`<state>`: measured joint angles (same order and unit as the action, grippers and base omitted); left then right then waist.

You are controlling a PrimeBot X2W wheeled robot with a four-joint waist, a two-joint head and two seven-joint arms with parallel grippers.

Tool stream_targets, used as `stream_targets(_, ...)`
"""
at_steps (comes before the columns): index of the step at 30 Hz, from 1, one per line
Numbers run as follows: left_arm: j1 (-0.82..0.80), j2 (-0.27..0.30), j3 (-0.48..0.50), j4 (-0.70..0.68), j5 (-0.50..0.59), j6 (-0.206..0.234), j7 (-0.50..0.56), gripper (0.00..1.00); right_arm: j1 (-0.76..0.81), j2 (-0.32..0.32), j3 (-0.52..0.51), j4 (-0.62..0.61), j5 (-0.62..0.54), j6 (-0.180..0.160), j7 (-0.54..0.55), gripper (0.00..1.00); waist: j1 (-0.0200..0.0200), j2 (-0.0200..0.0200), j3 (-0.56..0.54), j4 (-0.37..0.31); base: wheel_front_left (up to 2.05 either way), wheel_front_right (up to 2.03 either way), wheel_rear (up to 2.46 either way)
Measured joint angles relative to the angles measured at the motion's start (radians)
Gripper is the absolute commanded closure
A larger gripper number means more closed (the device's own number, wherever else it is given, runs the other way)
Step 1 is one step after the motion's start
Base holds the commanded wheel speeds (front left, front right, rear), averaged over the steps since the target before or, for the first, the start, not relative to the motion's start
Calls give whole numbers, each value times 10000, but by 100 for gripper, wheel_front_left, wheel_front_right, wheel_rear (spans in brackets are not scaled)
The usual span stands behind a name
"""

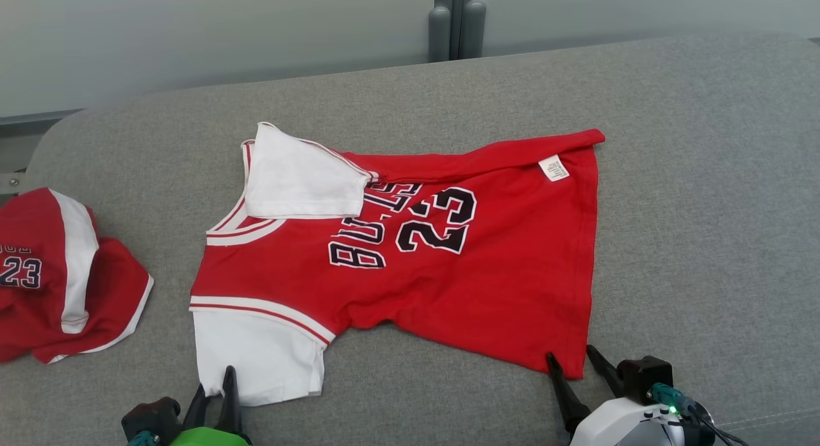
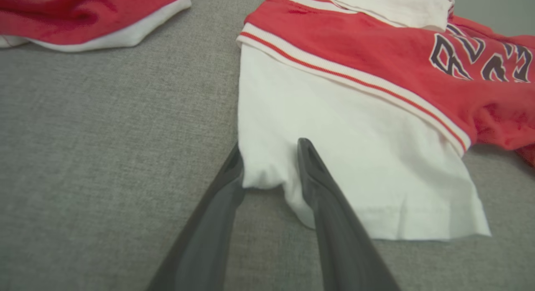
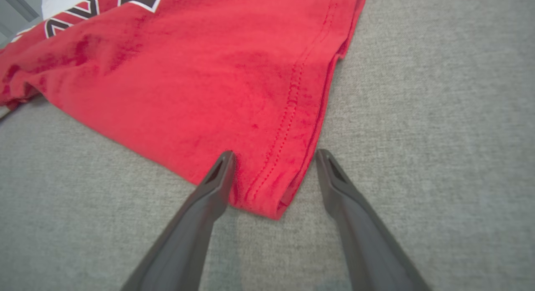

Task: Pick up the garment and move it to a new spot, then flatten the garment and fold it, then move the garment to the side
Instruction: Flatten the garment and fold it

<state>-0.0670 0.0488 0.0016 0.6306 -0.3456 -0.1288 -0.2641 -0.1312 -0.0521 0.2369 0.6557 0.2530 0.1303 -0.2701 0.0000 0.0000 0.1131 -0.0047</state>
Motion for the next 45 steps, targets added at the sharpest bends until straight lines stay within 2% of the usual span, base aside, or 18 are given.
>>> stream_targets(2, 33, 0, -79, -140, -96, 0, 0, 53, 24, -2, -2, -12, 0, 0, 0, 0, 0, 0, -25, 16, 0, 0, 0)
stream_targets(5, 134, 0, -161, -282, -173, 0, 0, 58, 35, -4, -2, -15, 4, 0, 17, 0, 0, 0, -66, 42, 0, 0, 0)
stream_targets(7, 167, 0, -192, -305, -192, 0, 0, 67, 43, -2, 0, -15, 8, 0, 19, 0, 0, 0, -94, 54, 0, 0, 0)
stream_targets(8, 171, 0, -205, -316, -207, 0, 0, 76, 46, -2, 2, -13, 10, 0, 38, 0, 0, 0, -110, 56, 0, 0, 0)
stream_targets(9, 186, 0, -213, -326, -244, 0, 0, 76, 50, -2, 4, -13, 25, 0, 42, 0, 0, 0, -127, 57, 0, 0, 0)
stream_targets(11, 250, 6, -238, -351, -280, 0, 0, 100, 60, -2, 12, -13, 61, 0, 42, 0, 0, 0, -157, 58, 0, 0, 0)
stream_targets(20, 465, 54, -443, -583, -305, 0, 0, 100, 146, -4, 146, 194, 242, 0, 31, 0, 0, 0, -259, 136, 0, 0, 0)
stream_targets(21, 466, 65, -489, -604, -305, 0, 0, 100, 146, -8, 198, 268, 270, 0, 31, 59, 0, 0, -276, 143, 0, 0, 0)
stream_targets(22, 466, 77, -523, -650, -303, 0, 0, 100, 142, -17, 251, 349, 314, -2, 27, 100, 0, 0, -299, 150, 0, 0, 0)
stream_targets(28, 568, 138, -650, -830, -276, 0, 0, 100, 118, 21, 217, 345, 499, 6, 44, 100, 0, 0, -497, 142, 0, 0, 0)
stream_targets(36, 171, 345, -1005, -2146, -330, 0, 0, 100, -22, -56, -646, -1808, 401, 4, 59, 100, 0, 0, -859, 61, 0, 0, 0)
stream_targets(39, -139, 464, -1139, -2554, -326, 0, 0, 100, -370, -217, -650, -2140, 385, 4, 61, 100, 0, 0, -948, 23, 0, 0, 0)
stream_targets(45, -1603, 1252, -1657, -2995, -301, 0, 0, 100, -2235, -922, -414, -2458, 359, 6, 59, 100, 0, 0, -1103, -150, 0, 0, 0)
